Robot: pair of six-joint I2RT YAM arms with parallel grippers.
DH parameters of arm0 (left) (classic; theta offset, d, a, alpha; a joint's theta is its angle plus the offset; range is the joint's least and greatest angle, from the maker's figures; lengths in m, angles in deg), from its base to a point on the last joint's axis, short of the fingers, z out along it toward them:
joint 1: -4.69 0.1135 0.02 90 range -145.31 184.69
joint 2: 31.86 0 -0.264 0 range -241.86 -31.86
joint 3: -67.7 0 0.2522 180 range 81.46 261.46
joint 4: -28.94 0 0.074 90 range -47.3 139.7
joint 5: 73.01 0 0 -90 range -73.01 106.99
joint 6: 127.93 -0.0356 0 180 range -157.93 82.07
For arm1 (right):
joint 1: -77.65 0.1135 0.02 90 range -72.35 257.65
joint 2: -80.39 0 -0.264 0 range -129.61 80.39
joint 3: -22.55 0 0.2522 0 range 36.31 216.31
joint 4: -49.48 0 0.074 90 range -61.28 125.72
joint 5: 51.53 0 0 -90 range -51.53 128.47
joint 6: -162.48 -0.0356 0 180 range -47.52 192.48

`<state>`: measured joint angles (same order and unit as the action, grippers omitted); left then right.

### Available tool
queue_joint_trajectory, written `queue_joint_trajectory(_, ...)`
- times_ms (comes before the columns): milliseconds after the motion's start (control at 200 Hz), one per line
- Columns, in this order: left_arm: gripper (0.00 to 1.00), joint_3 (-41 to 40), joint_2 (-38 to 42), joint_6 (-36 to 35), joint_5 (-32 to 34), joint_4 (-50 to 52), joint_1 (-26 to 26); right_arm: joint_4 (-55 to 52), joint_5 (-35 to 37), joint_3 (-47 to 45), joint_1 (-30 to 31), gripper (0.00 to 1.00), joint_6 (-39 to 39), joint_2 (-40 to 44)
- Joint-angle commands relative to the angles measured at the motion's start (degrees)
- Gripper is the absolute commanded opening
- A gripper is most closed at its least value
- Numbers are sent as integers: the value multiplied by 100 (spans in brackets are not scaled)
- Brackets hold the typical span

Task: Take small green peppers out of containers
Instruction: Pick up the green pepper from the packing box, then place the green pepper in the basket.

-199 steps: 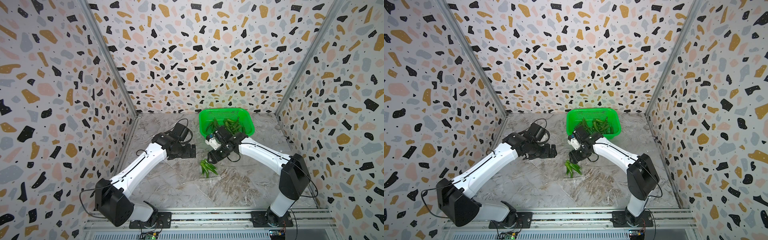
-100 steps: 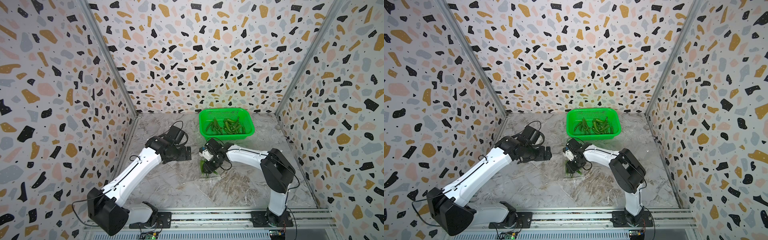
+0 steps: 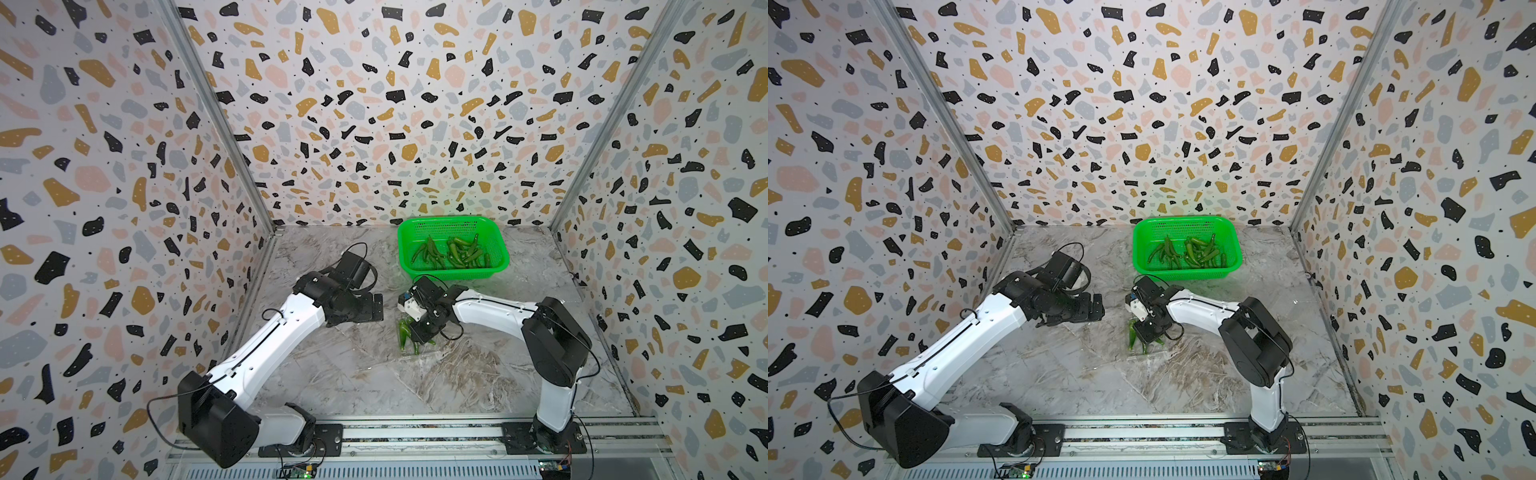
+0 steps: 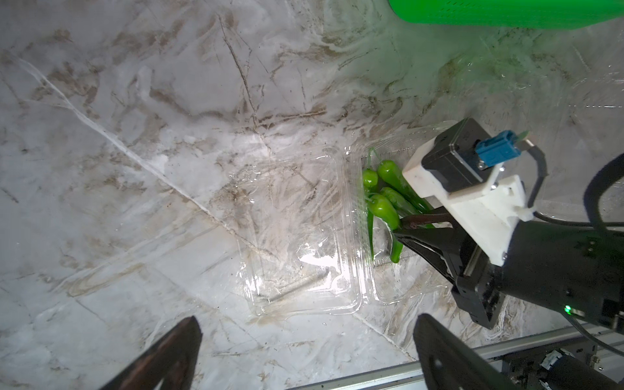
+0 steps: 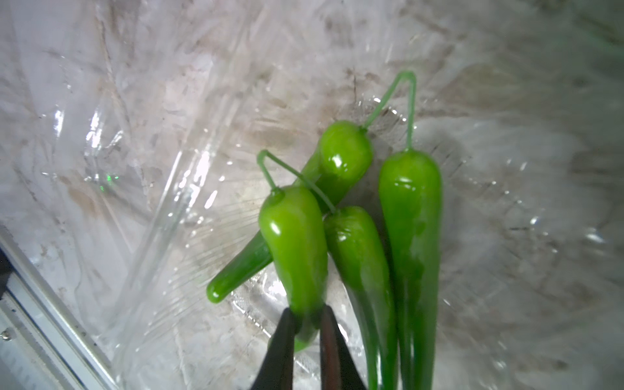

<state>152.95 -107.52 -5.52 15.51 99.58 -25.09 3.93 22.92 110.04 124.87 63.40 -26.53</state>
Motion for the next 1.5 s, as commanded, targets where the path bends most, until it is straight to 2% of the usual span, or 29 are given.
queue_joint_trajectory(0, 99, -3, -13, 7, -37, -42, 33, -410, 54, 375, 2, 14, -100, 683)
queue_joint_trajectory(220, 99, 5, -25, 8, -54, -109, 34, -780, -124, 879, -423, 13, -342, 1298)
queue_joint_trajectory(461, 99, 70, -85, -52, -90, -108, 42, -1009, -324, 1995, -1242, 12, -376, 1127)
queue_joint_trajectory(681, 99, 109, -111, -83, -88, -77, 50, -855, -343, 2883, -1992, 11, -293, 401)
queue_joint_trajectory(846, 99, 117, -126, -61, -125, -75, 45, -486, -343, 3382, -2550, 10, -345, -485)
queue_joint_trajectory(1096, 99, 92, -123, -40, -156, -60, 54, -314, -347, 4196, -2873, 10, -409, -1769)
queue_joint_trajectory(1161, 99, 71, -125, -37, -175, -67, 59, -382, -336, 4399, -2903, 14, -387, -2017)
queue_joint_trajectory(1287, 99, 93, -137, -15, -203, -78, 52, -780, -287, 4895, -2933, 32, -248, -2289)
queue_joint_trajectory(1412, 99, 131, -155, -15, -187, -77, 59, -923, -115, 4971, -2931, 49, -198, -1927)
queue_joint_trajectory(1497, 99, 170, -190, -22, -204, -98, 60, -1120, -62, 4974, -2930, 52, -174, -1606)
